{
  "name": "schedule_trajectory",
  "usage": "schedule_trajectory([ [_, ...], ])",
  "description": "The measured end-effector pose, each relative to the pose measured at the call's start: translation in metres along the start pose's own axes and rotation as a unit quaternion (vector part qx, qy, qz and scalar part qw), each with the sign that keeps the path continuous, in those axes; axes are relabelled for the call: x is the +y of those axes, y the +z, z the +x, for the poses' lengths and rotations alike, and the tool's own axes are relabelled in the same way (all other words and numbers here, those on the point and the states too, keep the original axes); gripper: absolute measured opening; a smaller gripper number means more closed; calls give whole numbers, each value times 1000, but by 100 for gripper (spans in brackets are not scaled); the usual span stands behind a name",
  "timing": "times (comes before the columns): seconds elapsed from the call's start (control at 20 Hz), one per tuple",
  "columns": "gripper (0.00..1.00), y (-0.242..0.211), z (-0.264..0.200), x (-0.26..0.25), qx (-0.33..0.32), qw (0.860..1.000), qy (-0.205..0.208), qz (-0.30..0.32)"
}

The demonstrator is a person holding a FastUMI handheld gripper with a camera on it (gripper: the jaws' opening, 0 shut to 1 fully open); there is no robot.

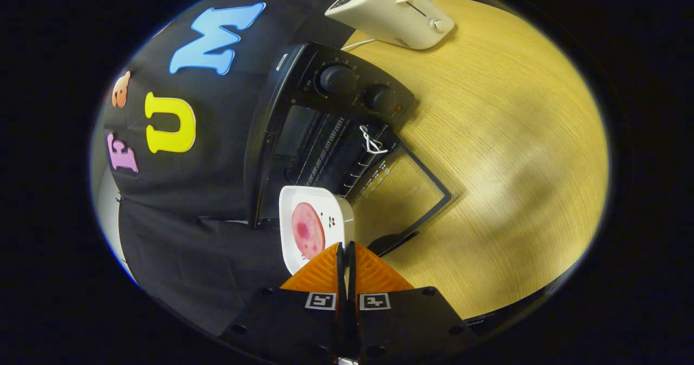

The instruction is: Open the toaster oven, put the food inside, and close the toaster oven door.

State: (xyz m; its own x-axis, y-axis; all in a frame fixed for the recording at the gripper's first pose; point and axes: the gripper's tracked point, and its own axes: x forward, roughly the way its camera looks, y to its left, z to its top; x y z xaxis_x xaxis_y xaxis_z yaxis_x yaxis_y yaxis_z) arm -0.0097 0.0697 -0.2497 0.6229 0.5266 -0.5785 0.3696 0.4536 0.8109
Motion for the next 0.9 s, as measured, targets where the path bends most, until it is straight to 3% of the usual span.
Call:
schedule_trajectory([
  [0.35,2,44,42,4,-54,997,18,53],
  [0.9,2,74,93,18,-108,984,51,131],
])
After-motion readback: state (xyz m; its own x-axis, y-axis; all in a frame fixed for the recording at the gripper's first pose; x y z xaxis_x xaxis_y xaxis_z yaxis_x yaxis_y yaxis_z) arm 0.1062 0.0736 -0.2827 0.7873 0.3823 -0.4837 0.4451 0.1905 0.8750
